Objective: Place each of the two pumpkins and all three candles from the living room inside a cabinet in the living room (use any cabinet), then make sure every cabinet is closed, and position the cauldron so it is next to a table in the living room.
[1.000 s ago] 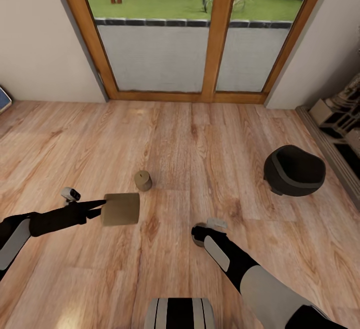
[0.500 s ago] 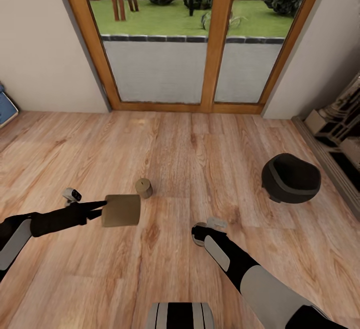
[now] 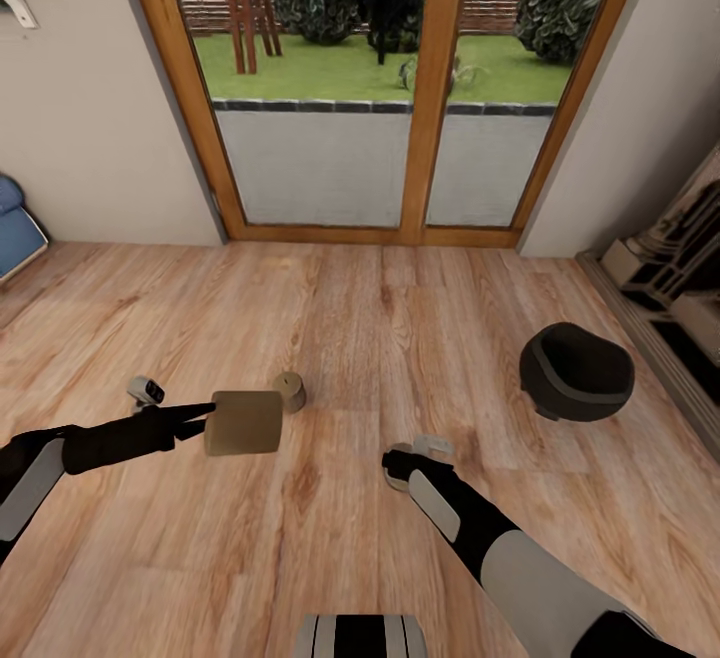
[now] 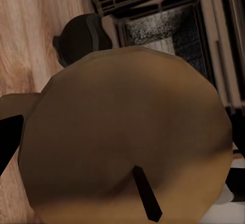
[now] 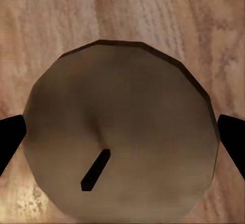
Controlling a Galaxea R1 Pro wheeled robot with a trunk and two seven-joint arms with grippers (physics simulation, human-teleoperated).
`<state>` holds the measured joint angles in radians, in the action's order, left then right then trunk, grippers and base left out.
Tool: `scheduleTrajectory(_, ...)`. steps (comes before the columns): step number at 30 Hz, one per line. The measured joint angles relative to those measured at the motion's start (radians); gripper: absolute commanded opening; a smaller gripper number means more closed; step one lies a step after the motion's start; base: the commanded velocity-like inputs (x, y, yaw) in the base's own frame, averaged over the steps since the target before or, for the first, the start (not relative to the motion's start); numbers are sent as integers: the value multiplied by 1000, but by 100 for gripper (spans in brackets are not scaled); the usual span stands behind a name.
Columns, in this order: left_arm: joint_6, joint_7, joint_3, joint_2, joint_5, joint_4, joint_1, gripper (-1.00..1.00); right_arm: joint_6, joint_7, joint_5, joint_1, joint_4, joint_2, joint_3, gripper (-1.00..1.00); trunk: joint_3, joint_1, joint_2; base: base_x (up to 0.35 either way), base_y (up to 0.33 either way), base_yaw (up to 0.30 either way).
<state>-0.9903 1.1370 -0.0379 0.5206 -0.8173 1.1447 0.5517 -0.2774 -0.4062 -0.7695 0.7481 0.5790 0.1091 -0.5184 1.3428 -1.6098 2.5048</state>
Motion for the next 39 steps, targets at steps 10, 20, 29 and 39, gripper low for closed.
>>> scheduleTrajectory(10,0,1,-2,-8,31,1,0,-100,-5,6,-5,0,69,2,3,-100,-40,4,-2,-152,0,-46)
scheduleTrajectory(20,1,1,-3,-9,34,3,0,-100,-4,6,-12,0,69,2,2,-100,-88,8,-5,-330,0,-233)
scheduleTrajectory(29,4,1,-5,-10,36,2,0,-100,-4,8,-14,0,67,2,1,-100,-127,38,-56,-55,0,-242)
scheduleTrajectory(39,5,3,-7,-9,37,16,0,-100,-4,8,-15,-1,66,2,1,-100,-153,57,-92,-1,0,-243)
